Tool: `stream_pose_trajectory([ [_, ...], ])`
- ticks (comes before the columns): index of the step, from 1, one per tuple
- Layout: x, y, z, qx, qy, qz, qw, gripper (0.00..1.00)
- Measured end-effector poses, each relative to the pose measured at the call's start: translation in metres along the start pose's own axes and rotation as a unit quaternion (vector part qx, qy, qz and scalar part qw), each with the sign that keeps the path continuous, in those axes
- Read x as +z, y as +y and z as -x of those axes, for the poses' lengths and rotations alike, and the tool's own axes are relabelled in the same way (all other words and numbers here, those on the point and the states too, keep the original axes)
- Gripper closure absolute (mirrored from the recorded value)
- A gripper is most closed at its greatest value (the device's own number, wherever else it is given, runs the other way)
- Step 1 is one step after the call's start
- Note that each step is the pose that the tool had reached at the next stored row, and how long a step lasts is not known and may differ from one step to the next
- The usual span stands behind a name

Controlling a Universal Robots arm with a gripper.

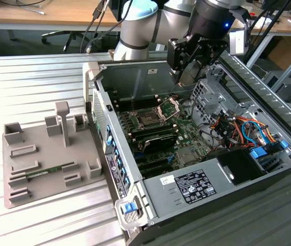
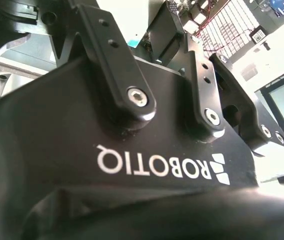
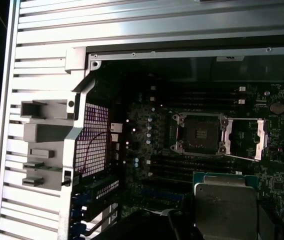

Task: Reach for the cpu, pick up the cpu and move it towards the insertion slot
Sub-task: 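Pick up the cpu and move it towards the insertion slot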

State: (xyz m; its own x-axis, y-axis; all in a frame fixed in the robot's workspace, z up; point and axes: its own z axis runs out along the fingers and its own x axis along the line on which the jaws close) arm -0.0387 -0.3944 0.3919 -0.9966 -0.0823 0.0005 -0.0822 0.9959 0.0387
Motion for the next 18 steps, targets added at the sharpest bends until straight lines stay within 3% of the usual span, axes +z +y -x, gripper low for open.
stream_pose_trajectory([
  [4,0.0081,-0.0003,0.0,0.0,0.0,0.0,1.0,0.45],
  [18,0.0125,-0.0005,0.0,0.0,0.0,0.0,1.0,0.45],
])
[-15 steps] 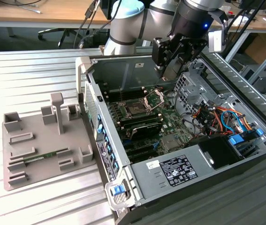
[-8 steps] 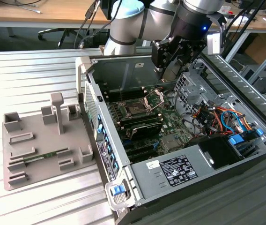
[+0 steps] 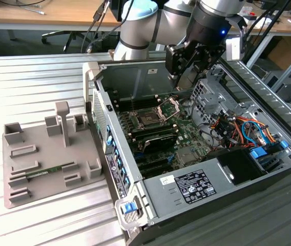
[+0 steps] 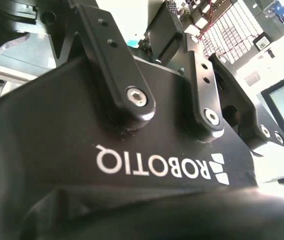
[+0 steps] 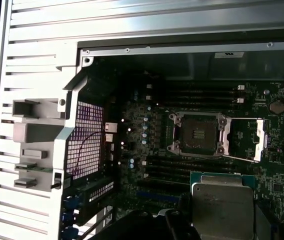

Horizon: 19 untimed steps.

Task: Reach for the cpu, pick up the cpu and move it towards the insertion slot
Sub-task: 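Pick up the cpu and move it towards the insertion slot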

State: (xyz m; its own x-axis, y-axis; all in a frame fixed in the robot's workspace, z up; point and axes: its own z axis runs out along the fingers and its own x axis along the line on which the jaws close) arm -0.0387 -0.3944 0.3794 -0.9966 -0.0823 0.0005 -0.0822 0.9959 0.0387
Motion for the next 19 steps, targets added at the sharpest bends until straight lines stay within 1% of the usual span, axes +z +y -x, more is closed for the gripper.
stream_pose_trajectory([
  [19,0.006,-0.0002,0.0,0.0,0.0,0.0,1.0,0.45],
])
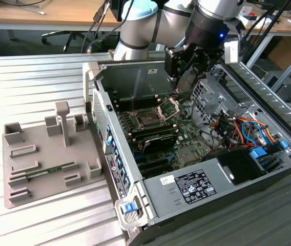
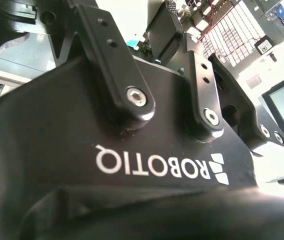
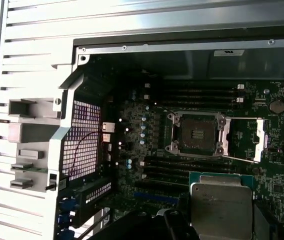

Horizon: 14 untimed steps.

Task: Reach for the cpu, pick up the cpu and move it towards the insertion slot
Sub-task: 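Pick up the cpu and move it towards the insertion slot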

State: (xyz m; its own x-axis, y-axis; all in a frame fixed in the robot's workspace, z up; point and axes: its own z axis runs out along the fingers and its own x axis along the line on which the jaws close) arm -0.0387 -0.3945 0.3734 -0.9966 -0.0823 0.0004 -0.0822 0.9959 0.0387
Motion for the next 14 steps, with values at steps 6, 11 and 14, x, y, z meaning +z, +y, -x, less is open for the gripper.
stream_pose_trajectory([
  [6,0.0016,-0.0001,0.0,0.0,0.0,0.0,1.0,0.45],
  [11,0.0029,-0.0001,0.0,0.0,0.0,0.0,1.0,0.45],
  [14,0.0038,-0.0001,0.0,0.0,0.0,0.0,1.0,0.45],
])
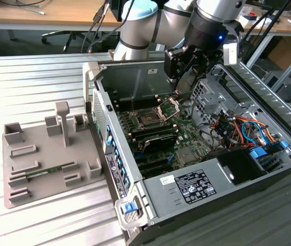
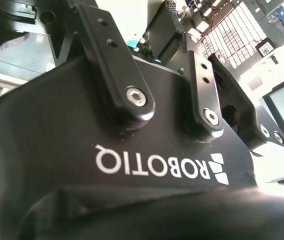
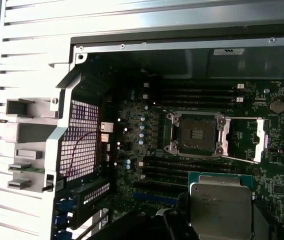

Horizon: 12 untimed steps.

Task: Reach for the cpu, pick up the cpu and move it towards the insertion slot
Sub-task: 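Pick up the cpu and move it towards the insertion slot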

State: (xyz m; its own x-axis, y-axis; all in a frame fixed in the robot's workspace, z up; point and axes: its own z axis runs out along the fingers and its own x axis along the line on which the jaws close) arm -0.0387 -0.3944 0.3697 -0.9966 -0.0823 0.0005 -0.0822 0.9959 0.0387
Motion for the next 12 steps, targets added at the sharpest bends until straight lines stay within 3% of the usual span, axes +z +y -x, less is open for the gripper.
stream_pose_trajectory([
  [12,0.0027,-0.0001,0.0,0.0,0.0,0.0,1.0,0.45],
])
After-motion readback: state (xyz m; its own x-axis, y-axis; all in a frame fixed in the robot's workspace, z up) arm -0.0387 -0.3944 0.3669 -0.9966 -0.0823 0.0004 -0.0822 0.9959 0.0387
